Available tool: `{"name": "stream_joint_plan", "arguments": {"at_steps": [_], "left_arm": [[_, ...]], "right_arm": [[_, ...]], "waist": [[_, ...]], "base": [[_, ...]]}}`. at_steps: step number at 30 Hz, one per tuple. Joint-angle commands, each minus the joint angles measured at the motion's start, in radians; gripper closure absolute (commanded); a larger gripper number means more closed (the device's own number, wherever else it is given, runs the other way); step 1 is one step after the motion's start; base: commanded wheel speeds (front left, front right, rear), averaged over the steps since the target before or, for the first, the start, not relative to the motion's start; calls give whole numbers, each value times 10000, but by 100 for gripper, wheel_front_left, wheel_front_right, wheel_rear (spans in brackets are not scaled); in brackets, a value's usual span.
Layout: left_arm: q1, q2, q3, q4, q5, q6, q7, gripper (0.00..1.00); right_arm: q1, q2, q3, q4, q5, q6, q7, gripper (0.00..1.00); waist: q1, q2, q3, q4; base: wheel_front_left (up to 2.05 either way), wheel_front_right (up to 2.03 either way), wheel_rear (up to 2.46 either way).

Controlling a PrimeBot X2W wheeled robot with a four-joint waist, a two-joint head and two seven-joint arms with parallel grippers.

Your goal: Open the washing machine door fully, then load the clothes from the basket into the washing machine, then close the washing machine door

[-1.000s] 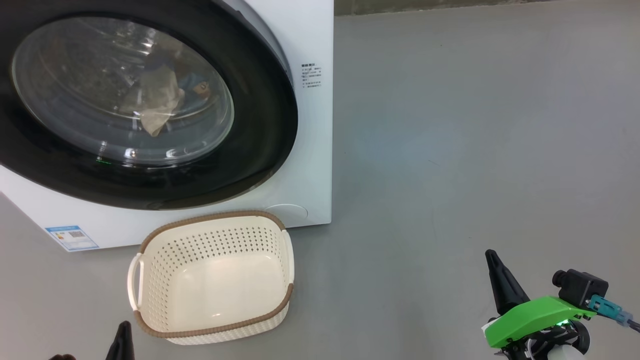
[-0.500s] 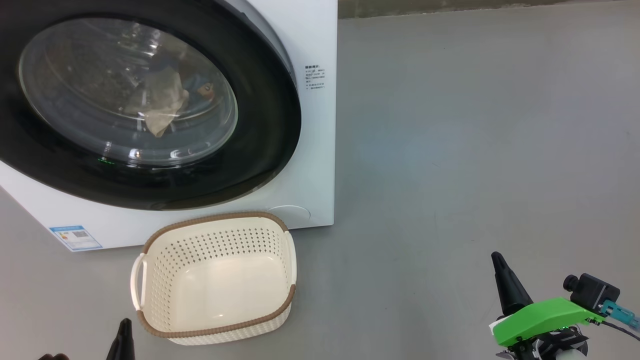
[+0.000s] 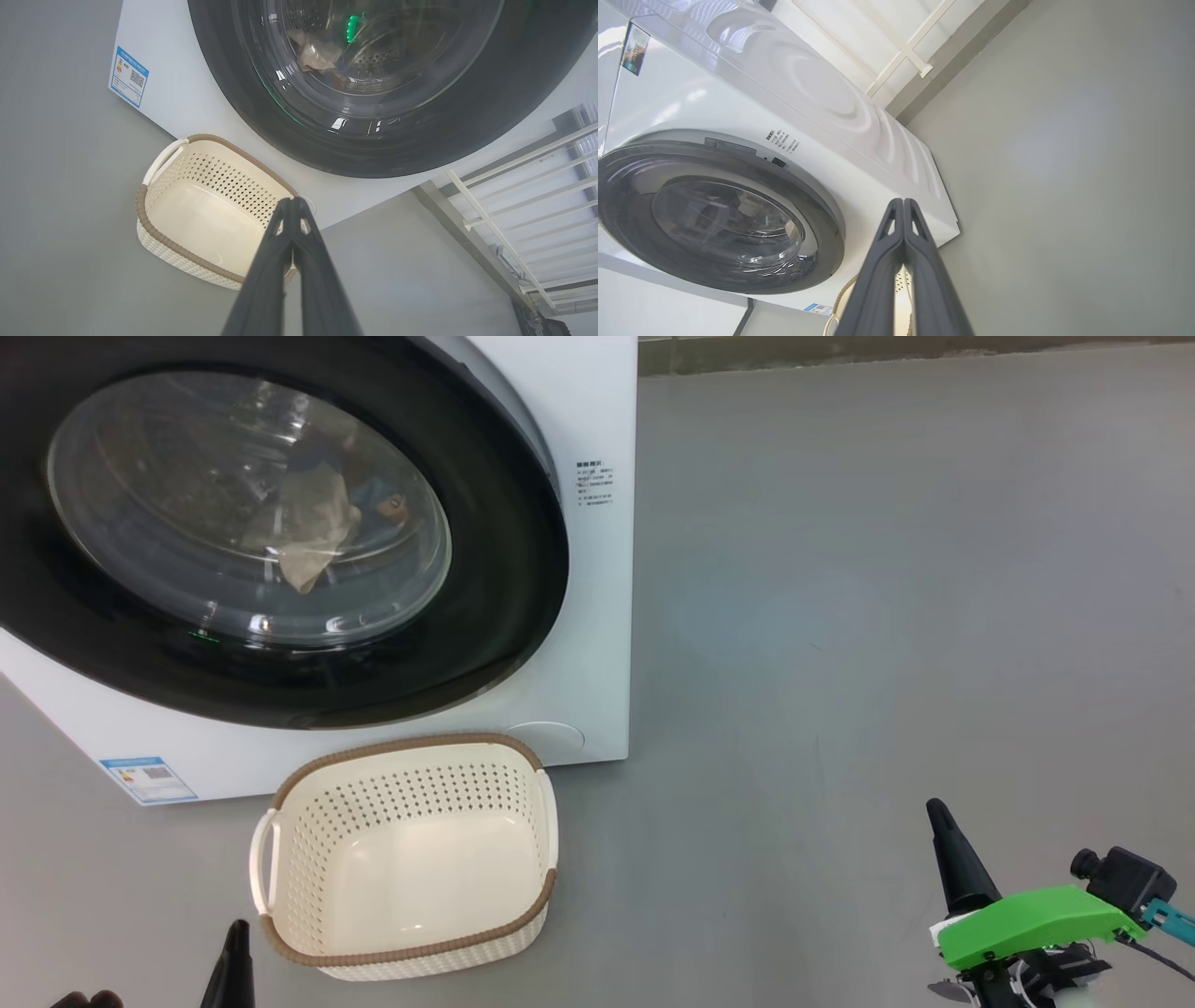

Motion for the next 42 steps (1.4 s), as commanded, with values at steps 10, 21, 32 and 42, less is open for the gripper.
{"name": "stream_joint_plan", "arguments": {"at_steps": [10,21,32,42], "left_arm": [[-517,79,293,-376,-1229,-9,351,100],[-620,31,357,-437,-2227,-11,645,100],[-734,-22,426,-504,-3330,-12,968,100],[-847,-75,495,-571,-4433,-14,1290,100]], "right_arm": [[44,35,-137,-525,1319,-7,354,100],[129,80,-276,-724,2299,-8,649,100],[222,130,-430,-943,3380,-9,973,100],[316,179,-582,-1162,4462,-10,1298,100]], "waist": [[-1,0,-53,65],[-1,0,-100,122],[-1,0,-152,185],[-1,0,-204,248]], "base": [[0,0,0],[0,0,0],[0,0,0],[0,0,0]]}}
